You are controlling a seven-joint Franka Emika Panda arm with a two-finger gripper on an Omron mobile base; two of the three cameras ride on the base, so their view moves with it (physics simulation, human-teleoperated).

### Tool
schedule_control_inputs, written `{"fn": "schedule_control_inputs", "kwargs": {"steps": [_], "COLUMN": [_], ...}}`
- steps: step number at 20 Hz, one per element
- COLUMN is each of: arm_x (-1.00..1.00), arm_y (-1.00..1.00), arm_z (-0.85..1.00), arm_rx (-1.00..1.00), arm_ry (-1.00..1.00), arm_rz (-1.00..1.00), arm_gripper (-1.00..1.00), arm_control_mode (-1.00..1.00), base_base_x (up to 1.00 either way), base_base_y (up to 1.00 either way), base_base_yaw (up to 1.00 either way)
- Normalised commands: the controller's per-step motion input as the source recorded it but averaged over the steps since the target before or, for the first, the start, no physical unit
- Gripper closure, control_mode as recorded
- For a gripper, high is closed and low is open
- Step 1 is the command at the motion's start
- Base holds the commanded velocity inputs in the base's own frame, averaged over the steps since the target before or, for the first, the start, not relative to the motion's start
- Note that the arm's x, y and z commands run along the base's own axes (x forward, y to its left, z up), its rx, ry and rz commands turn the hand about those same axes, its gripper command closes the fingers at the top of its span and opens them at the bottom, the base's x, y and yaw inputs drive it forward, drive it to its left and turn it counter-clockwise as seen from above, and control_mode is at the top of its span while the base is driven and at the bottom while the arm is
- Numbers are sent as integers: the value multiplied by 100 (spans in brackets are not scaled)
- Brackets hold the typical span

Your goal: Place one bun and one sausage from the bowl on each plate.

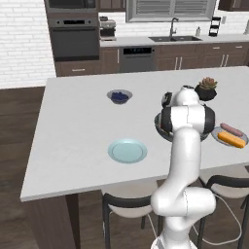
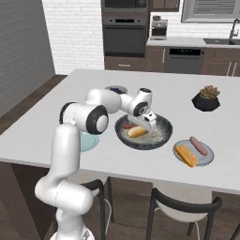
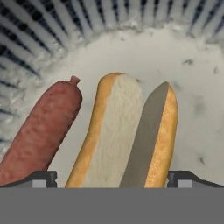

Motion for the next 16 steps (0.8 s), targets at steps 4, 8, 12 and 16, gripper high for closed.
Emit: {"fn": "schedule_control_inputs", "kwargs": {"steps": [4,8,12,16], "arm_x": [5,5,0,0], "arm_y": [11,15,8,0], "arm_z": [-20,-24,-12,0], "arm_rx": [0,0,0,0], "arm_ry": [0,1,0,0], "arm_rz": [0,0,0,0], "arm_gripper": [-100,-100,100,100], "arm_control_mode": [-100,-100,-100,-100], "base_base_x": [0,0,0,0], "base_base_y": [0,0,0,0], "base_base_yaw": [0,0,0,0]}}
